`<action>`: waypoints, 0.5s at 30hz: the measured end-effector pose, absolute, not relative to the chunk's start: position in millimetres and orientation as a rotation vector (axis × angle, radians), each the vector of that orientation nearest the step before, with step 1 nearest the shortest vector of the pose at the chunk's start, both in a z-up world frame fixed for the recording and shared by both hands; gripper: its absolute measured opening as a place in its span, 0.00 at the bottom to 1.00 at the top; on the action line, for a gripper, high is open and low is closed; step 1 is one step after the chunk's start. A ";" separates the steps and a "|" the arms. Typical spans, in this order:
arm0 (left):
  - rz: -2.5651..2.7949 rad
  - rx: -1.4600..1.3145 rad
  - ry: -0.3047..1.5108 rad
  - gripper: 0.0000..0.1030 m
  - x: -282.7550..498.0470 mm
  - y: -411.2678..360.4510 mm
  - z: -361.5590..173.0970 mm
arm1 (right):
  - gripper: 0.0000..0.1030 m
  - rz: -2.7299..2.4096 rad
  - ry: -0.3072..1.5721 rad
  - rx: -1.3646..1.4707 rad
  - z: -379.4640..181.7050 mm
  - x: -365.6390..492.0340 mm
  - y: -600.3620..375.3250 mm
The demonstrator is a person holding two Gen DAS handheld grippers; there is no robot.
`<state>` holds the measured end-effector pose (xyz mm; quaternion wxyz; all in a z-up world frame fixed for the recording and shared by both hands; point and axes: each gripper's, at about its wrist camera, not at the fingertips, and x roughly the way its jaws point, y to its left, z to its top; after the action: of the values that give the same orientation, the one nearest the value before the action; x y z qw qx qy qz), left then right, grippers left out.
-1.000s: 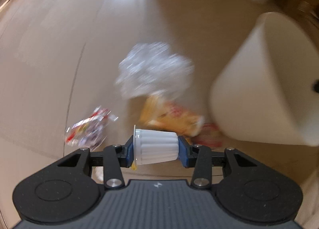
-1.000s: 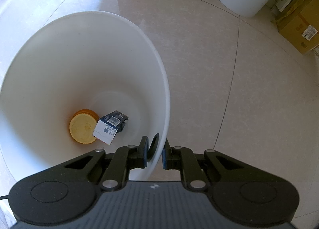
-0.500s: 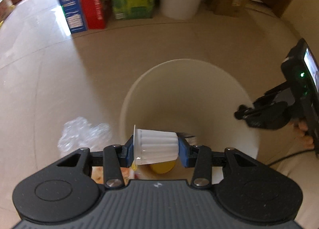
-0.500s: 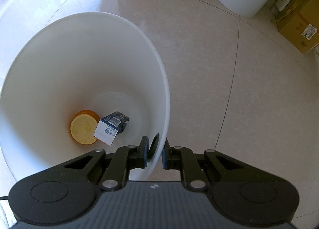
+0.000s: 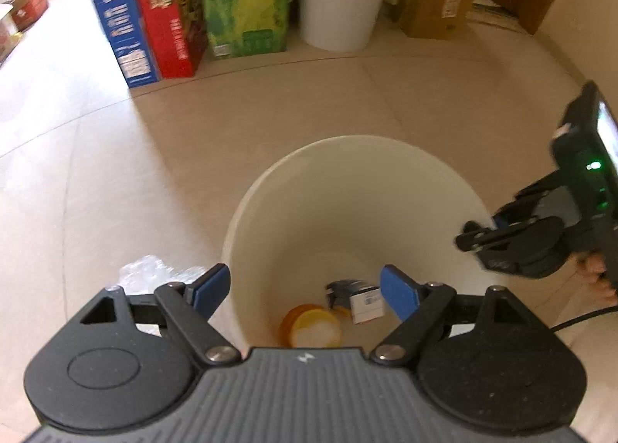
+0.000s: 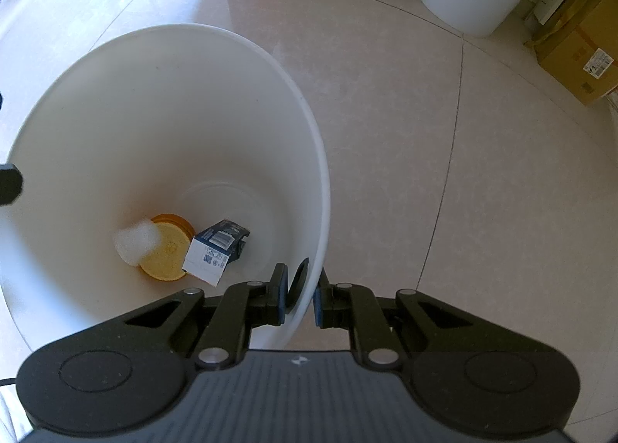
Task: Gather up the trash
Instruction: 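Carry the small white cup over the white bin and release it, then lower the left gripper to the pile and grasp the blue juice carton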
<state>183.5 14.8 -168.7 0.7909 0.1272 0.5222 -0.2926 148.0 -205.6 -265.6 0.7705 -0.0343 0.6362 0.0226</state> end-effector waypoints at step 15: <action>-0.382 0.259 1.154 0.91 194.5 122.0 -226.1 | 0.16 0.023 1.371 -0.089 -264.8 146.7 -197.9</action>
<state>194.5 122.0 -226.1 0.8129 0.1215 0.5408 -0.1790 146.7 -197.9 -264.8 0.7731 -0.0411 0.6329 0.0108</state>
